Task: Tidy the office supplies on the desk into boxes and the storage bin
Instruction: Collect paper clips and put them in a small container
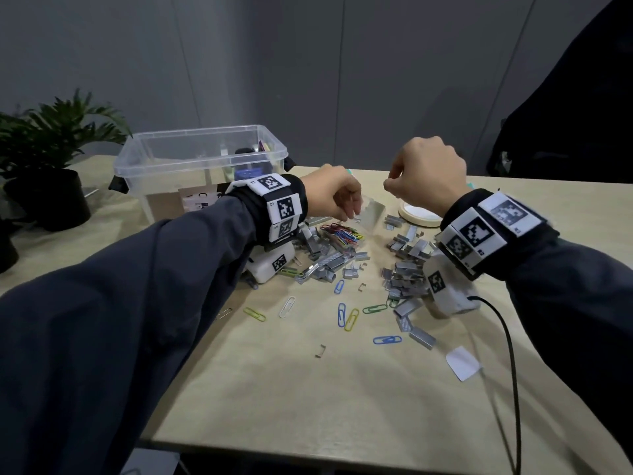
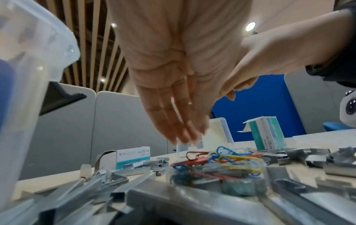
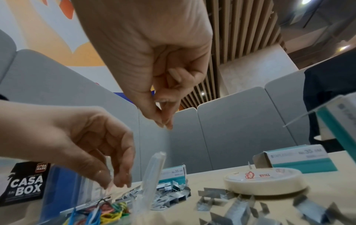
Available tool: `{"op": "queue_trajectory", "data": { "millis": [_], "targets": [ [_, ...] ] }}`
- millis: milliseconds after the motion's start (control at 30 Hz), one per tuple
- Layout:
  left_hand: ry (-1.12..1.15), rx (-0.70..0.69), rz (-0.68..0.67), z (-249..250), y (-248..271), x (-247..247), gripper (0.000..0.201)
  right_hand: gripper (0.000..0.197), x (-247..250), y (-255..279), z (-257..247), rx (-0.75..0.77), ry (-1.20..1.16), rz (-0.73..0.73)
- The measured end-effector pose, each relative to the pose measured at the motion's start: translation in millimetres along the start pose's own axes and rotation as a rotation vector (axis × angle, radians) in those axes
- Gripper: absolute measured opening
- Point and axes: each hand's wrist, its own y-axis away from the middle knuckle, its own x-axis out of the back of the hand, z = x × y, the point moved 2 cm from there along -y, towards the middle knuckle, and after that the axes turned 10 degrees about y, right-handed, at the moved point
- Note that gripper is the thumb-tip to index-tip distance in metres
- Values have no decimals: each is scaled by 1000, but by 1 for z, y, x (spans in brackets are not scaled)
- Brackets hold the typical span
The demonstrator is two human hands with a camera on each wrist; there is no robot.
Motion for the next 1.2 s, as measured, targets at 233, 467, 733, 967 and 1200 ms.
{"op": "queue_trajectory", "data": {
  "millis": [233, 467, 733, 967, 1200],
  "targets": [
    [-145, 238, 34, -13, 8, 11, 9, 11, 2, 15, -16, 412, -110, -369],
    [-209, 238, -3, -11, 5, 5, 9, 25, -9, 25, -32, 589, -15, -476],
    [-155, 240, 41, -5, 17, 12, 3, 20, -3, 26, -30, 633, -113, -535],
    [-18, 357, -247, -3, 59, 21, 13, 25, -4, 49, -31, 763, -200, -775],
    [-150, 447, -325, -8, 72, 8, 25, 22, -12, 56, -56, 789, -125, -732]
  ]
}}
